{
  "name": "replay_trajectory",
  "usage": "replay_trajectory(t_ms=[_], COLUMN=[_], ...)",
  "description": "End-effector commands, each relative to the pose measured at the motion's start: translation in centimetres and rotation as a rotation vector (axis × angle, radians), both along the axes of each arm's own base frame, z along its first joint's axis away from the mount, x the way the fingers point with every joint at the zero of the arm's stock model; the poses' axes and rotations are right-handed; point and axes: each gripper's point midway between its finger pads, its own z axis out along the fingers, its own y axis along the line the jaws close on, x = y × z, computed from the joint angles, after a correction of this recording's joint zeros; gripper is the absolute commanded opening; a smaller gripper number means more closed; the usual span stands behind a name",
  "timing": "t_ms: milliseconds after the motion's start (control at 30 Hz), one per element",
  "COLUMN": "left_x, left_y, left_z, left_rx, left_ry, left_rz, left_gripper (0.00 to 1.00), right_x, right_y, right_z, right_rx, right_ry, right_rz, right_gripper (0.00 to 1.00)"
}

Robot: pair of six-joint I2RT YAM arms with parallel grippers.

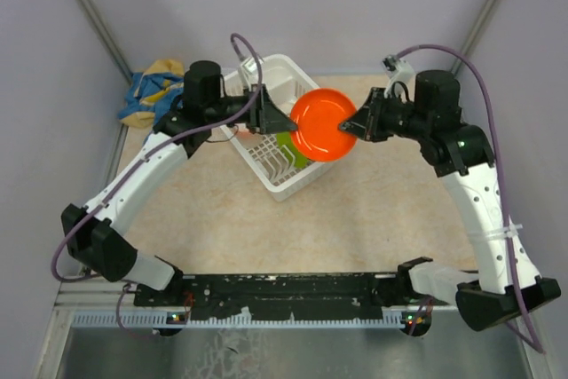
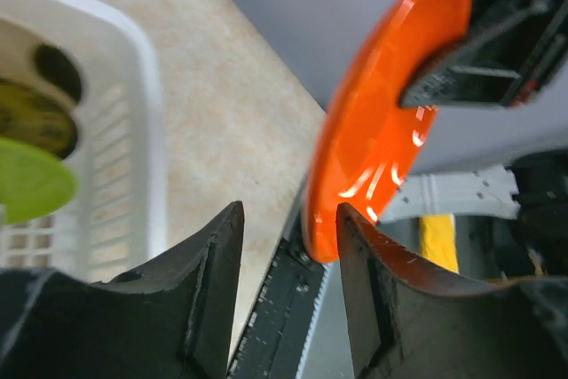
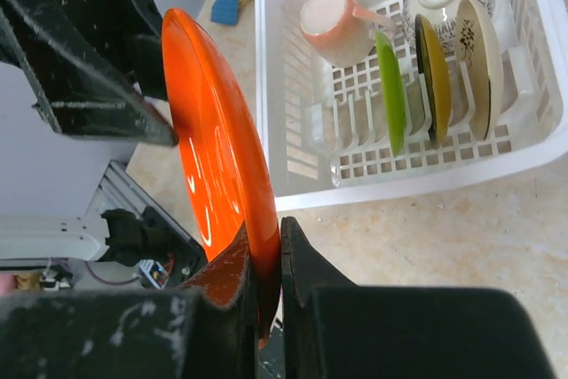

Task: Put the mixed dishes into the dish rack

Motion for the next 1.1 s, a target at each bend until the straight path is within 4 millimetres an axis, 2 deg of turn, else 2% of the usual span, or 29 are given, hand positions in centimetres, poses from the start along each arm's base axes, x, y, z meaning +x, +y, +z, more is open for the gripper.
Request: replay_trajectory(t_ms=[0, 133, 200, 267, 333, 433, 600, 700, 767, 967, 1067], left_x=[3.8, 6.3, 6.8, 7.2, 7.2, 7.0, 6.8, 7.0, 7.2, 7.9, 8.2], left_y=[6.1, 12.7, 15.6, 18.1, 19.6, 20.6, 21.2, 21.6, 21.7, 22.3, 22.4], left_z=[-0.9, -2.5, -3.3, -4.2, -4.7, -5.3, -6.8, -7.0, -7.0, -7.5, -7.8], left_rx=[0.071, 0.126, 0.159, 0.197, 0.214, 0.224, 0.217, 0.212, 0.208, 0.212, 0.211], left_ry=[-0.012, 0.025, 0.041, 0.065, 0.076, 0.094, 0.136, 0.147, 0.147, 0.154, 0.164], left_rz=[0.267, 0.493, 0.597, 0.687, 0.737, 0.774, 0.802, 0.814, 0.814, 0.829, 0.835], left_gripper=[0.58, 0.69, 0.73, 0.76, 0.77, 0.77, 0.78, 0.78, 0.78, 0.79, 0.79], right_x=[1.4, 2.6, 3.4, 4.3, 5.2, 6.7, 9.1, 10.6, 11.8, 13.3, 14.0], right_y=[1.0, 2.3, 2.9, 3.6, 4.1, 4.8, 6.5, 7.5, 8.4, 10.4, 10.8], right_z=[1.7, 0.9, -0.1, -1.0, -1.8, -2.9, -4.6, -5.1, -6.2, -7.3, -8.1], right_rx=[-0.098, -0.194, -0.276, -0.356, -0.416, -0.492, -0.589, -0.617, -0.638, -0.721, -0.761], right_ry=[-0.092, -0.101, -0.101, -0.102, -0.099, -0.105, -0.134, -0.169, -0.175, -0.22, -0.232], right_rz=[-0.018, -0.038, -0.058, -0.075, -0.1, -0.143, -0.184, -0.218, -0.219, -0.178, -0.173], right_gripper=[0.0, 0.0, 0.0, 0.0, 0.0, 0.0, 0.0, 0.0, 0.0, 0.0, 0.0])
